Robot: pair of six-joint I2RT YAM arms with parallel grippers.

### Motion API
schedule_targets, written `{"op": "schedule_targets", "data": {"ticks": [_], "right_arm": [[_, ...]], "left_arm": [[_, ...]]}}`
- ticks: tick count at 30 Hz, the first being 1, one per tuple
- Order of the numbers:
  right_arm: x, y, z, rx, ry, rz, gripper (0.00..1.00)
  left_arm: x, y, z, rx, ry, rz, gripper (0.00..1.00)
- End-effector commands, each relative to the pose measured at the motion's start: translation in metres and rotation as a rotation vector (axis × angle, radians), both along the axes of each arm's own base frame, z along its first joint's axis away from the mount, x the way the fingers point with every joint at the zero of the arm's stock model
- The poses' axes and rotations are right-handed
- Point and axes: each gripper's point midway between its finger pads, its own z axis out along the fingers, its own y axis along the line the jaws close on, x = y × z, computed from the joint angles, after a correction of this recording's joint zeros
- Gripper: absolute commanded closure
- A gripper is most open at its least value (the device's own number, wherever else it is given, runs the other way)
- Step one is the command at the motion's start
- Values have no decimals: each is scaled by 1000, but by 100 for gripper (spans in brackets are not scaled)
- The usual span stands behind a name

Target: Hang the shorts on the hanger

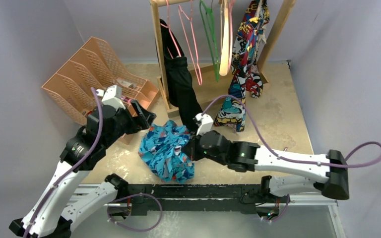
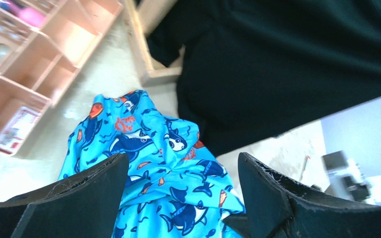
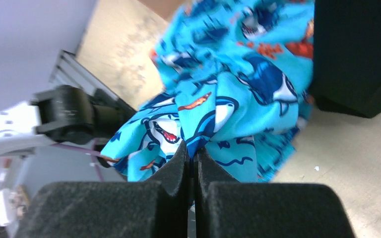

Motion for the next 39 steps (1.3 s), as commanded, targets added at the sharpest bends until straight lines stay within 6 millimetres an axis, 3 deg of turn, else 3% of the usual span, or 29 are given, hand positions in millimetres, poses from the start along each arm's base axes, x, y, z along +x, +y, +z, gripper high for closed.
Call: {"op": "schedule_targets", "data": {"ticks": [1,5,8,12,18,21,23,25,27,32,36,39], "right_arm": [[3,-15,71,163,-27,-74,100],[1,-25,125,286,-44,-90,100],[0,-22,142,345,-51,-82,100],[1,-11,114,292,14,-104,100],[25,-3,83,200,5,-219,100],[31,5,76,188,16,-210,100],[28,15,74,190,21,-171,100],[27,25,68,180,27,-138,100],[27,37,60,149,17,-98,99],[21,65,50,74,14,25,76],[16,60,33,-10,72,25,62],[4,44,20,-34,148,8,55]], "left_arm": [[-6,-49,14,-96,-26,-252,21],[-15,-73,14,-155,1,-382,21],[-18,-83,7,-188,35,-429,21],[-23,-93,-9,-231,78,-474,21],[-25,-91,-58,-186,221,-448,21],[-12,-60,-94,-25,314,-270,21],[-4,-32,-105,101,358,-134,23],[3,-13,-102,169,357,-35,23],[8,-6,-90,174,316,7,23],[12,8,-67,183,279,89,24],[10,5,-57,156,259,78,25],[8,-3,-54,126,255,35,26]]}}
